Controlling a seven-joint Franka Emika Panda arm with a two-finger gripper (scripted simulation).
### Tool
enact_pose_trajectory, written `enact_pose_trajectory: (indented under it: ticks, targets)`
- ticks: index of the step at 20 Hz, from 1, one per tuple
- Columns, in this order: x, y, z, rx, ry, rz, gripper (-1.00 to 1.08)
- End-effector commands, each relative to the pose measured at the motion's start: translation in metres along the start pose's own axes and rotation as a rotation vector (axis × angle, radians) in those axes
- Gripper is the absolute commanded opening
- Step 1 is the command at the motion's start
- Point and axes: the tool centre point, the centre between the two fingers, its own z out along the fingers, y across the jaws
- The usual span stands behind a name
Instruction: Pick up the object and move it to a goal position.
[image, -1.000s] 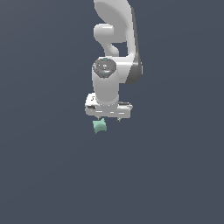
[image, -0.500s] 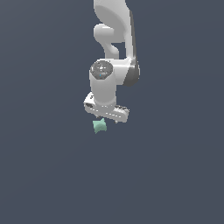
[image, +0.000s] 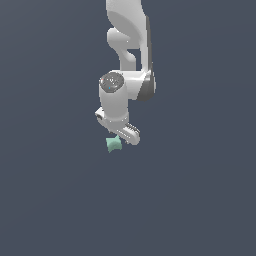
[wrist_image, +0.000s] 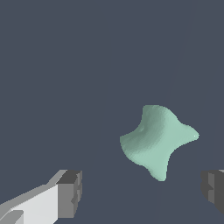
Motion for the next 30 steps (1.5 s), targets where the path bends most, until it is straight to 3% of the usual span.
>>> enact_pose_trajectory:
  ticks: [1, 17, 30]
  targets:
    - [0.001, 0.004, 0.003, 0.002, 0.005, 0.079, 1.0]
    - [0.007, 0.029, 0.021, 0.018, 0.034, 0.531, 1.0]
    - [0.009, 0.036, 0.025, 0.023, 0.042, 0.642, 1.0]
